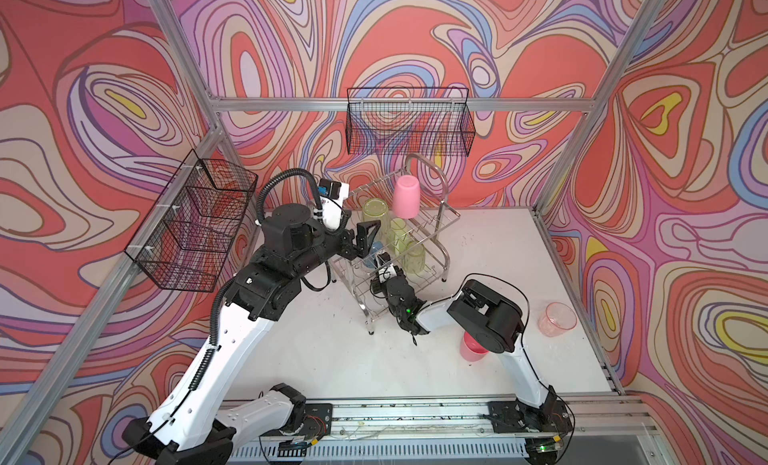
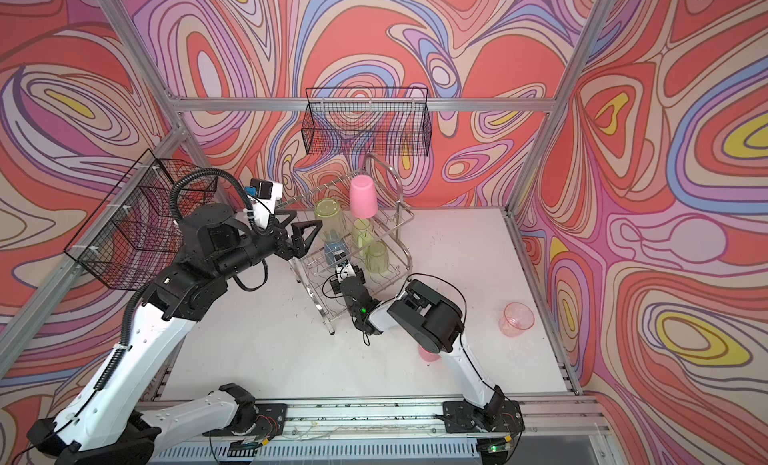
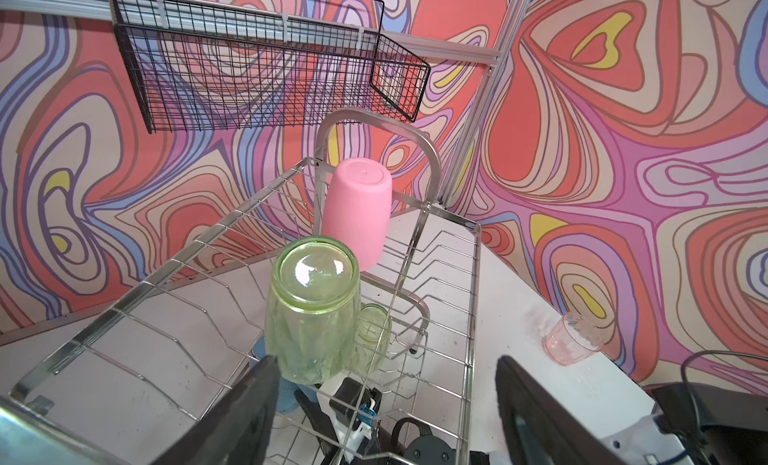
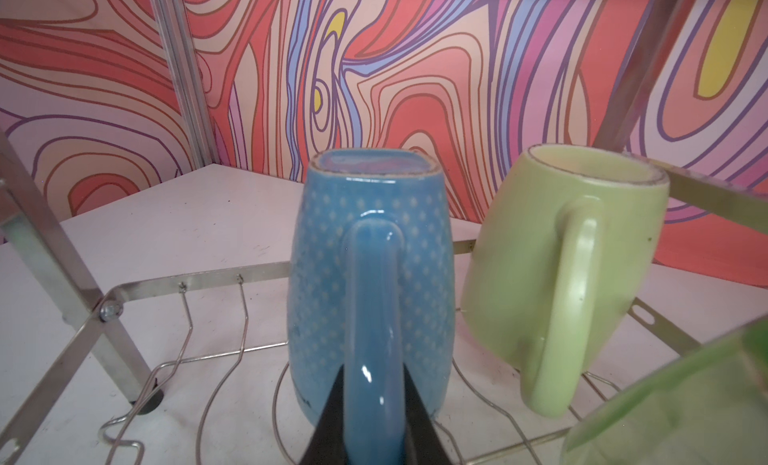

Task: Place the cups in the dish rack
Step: 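Lower the blue mug upright onto the rack wires beside the pale green mug, then open the right gripper to release the blue mug handle, then pull the right gripper out of the rack while left arm rises near the basket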

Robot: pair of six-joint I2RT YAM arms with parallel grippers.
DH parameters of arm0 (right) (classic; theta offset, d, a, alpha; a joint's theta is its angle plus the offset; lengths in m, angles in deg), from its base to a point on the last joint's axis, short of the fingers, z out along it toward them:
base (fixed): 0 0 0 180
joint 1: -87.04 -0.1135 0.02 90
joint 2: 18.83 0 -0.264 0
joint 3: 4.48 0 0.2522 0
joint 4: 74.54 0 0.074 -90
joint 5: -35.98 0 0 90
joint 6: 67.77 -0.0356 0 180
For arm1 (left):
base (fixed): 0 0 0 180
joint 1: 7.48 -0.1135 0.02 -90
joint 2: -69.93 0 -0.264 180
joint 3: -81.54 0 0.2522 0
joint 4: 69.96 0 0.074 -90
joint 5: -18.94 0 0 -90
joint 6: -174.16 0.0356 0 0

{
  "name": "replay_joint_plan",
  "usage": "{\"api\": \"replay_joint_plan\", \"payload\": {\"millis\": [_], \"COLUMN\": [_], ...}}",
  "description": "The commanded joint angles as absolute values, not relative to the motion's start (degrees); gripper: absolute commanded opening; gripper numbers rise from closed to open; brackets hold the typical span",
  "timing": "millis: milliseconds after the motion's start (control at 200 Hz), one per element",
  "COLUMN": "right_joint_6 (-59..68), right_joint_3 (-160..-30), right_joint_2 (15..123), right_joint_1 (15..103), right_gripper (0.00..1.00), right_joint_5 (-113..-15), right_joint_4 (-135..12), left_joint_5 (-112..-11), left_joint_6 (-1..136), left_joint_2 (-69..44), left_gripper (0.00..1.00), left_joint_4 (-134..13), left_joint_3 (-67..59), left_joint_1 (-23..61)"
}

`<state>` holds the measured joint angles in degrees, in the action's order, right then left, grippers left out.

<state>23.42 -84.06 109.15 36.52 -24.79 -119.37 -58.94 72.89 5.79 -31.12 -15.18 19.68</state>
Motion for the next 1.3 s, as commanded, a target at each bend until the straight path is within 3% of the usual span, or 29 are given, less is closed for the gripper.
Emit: {"api": "replay_joint_plan", "payload": {"millis": [0, 235, 571, 927, 1297], "right_joint_6": [23.6, 23.6, 22.9, 23.0, 23.0], "right_joint_3": [-86.1, -86.5, -85.1, -81.6, -77.7], "right_joint_2": [110.5, 111.1, 108.3, 104.2, 100.8], "right_joint_1": [36.9, 36.9, 36.9, 35.6, 33.7], "right_gripper": [0.09, 0.28, 0.63, 0.76, 0.81], "right_joint_5": [-23.6, -23.8, -24.8, -25.6, -25.7], "right_joint_4": [-121.4, -120.3, -118.8, -118.0, -118.7], "left_joint_5": [-58.0, -56.7, -55.4, -56.8, -56.8], "left_joint_6": [71.3, 70.5, 69.5, 69.2, 67.0], "left_joint_2": [5.6, 6.3, 7.2, 8.6, 8.2], "left_gripper": [0.84, 0.84, 0.84, 0.86, 0.86], "left_joint_4": [-29.4, -30.4, -31.4, -32.8, -34.4], "left_joint_3": [-13.4, -12.7, -11.7, -10.2, -9.0], "left_joint_1": [18.3, 17.0, 15.1, 10.9, 5.7]}}
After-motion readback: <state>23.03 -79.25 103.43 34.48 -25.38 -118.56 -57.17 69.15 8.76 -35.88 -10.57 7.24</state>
